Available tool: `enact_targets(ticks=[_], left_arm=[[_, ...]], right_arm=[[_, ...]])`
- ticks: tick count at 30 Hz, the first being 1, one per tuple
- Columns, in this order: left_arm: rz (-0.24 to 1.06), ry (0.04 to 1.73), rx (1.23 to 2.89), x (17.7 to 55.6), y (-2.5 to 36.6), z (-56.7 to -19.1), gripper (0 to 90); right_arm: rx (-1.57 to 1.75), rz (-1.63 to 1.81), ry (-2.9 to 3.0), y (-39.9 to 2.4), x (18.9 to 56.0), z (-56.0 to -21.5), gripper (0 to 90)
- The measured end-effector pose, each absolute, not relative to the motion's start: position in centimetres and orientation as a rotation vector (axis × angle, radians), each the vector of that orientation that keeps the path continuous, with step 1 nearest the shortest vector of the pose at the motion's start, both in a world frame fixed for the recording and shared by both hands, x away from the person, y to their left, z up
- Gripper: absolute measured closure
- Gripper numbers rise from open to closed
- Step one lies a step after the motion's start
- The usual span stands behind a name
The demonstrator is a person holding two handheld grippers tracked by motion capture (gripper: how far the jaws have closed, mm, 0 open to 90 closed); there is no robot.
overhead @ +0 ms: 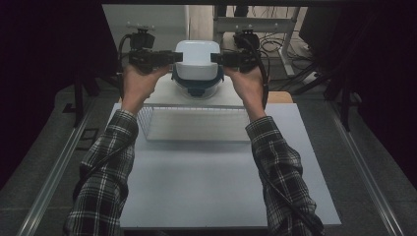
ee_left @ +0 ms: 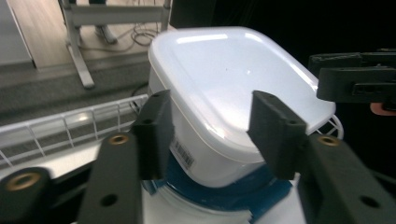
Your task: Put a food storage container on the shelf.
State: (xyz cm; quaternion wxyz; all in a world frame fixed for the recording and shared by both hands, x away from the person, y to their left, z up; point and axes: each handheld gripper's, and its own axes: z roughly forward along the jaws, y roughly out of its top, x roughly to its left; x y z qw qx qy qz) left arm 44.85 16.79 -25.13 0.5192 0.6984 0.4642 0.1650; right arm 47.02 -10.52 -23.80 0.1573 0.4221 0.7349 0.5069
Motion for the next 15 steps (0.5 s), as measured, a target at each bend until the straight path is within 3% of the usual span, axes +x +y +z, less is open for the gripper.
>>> enact_targets(ticks=[15], left_arm=[[0.509, 0.933, 1.711, 42.9, 17.5, -25.7, 11.2]], right_arm=[[1.096, 1.480, 2.128, -11.6, 46.5, -24.2, 17.0]])
